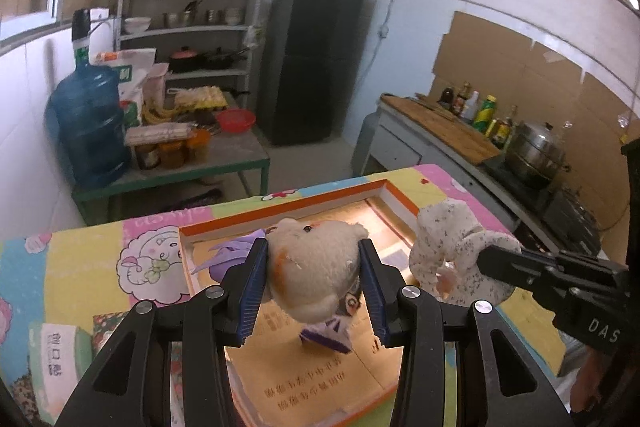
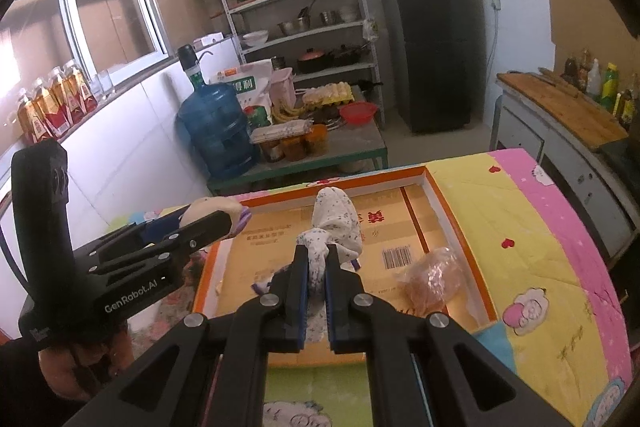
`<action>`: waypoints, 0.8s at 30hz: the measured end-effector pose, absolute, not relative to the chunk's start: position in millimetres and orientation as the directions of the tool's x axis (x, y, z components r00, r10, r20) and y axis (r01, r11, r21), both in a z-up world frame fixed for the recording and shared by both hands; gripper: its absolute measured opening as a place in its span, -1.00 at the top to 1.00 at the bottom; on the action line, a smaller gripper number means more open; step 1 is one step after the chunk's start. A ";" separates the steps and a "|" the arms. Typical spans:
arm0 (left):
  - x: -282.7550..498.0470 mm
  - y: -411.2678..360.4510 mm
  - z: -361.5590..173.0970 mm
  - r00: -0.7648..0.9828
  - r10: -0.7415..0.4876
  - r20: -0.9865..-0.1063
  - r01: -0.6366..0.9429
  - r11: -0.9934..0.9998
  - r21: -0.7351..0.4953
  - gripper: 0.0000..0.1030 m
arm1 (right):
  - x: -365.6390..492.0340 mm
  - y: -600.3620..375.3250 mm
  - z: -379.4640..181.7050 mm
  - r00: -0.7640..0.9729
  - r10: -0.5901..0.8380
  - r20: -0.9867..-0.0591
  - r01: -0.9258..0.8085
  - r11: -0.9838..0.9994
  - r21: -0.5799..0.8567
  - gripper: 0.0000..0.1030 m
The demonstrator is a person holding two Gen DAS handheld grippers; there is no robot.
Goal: Organize soft objects
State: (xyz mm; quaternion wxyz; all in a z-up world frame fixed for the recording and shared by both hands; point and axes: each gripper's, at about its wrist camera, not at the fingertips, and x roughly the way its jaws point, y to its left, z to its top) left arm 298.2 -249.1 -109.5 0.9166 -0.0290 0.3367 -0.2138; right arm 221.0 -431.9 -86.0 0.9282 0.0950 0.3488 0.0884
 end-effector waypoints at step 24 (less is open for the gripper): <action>365.8 -274.7 -171.5 0.590 -0.376 -0.714 0.314 0.922 -0.227 0.11 | 287.6 -435.8 -154.5 0.624 0.313 -0.716 -0.130 0.945 0.300 0.83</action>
